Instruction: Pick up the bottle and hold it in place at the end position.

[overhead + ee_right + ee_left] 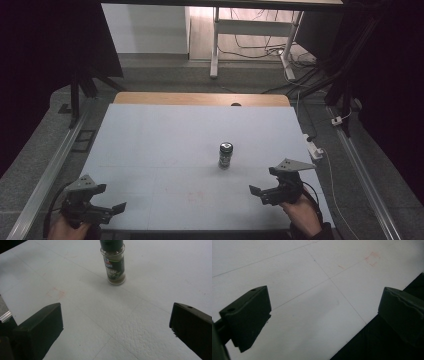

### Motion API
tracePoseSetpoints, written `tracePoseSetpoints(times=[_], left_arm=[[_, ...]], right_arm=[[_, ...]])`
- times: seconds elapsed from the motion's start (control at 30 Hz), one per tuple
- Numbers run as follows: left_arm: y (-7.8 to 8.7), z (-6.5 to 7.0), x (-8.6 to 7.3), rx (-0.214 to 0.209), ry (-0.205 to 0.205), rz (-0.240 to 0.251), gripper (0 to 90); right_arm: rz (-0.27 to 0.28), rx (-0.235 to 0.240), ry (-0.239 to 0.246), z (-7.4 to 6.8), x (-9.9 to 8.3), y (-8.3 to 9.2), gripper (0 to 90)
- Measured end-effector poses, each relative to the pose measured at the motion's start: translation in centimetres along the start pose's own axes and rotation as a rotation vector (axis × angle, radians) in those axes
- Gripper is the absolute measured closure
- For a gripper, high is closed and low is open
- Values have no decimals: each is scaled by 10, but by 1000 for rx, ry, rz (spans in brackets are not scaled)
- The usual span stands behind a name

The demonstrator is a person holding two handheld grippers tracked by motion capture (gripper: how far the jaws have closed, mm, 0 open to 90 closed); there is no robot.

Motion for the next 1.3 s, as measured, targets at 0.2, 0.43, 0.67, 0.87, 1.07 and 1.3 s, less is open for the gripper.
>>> tracePoseSetpoints(times=[0.2, 0.43, 0.67, 0.87, 1.07, 1.3], left_arm=[[0, 0, 0, 2, -2, -4, 0], [0, 0, 0, 1, 0, -3, 0], [0, 0, 0, 2, 1, -2, 0], [0, 0, 0, 4, 1, 0, 0], [0, 0, 0, 1, 2, 1, 0], [0, 0, 0, 1, 2, 1, 0]], right_arm=[[-24, 0, 20, 0, 5, -12, 0], [-40, 6, 24, 1, 11, -23, 0], [-53, -1, 32, 1, 16, -34, 0], [-59, 1, 56, 2, 21, -44, 0], [-74, 13, 63, 5, 27, -61, 0], [-78, 21, 81, 7, 31, -76, 0]])
Point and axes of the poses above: each handheld gripper's, and its own axes: y roughly backward along the jaws, x roughly out of its top, z roughly to its right, the point moved 1 cm from there along -y, roughly forward along the jaws, and after that the axes turned 8 degrees about y, right-handed, at the moved point
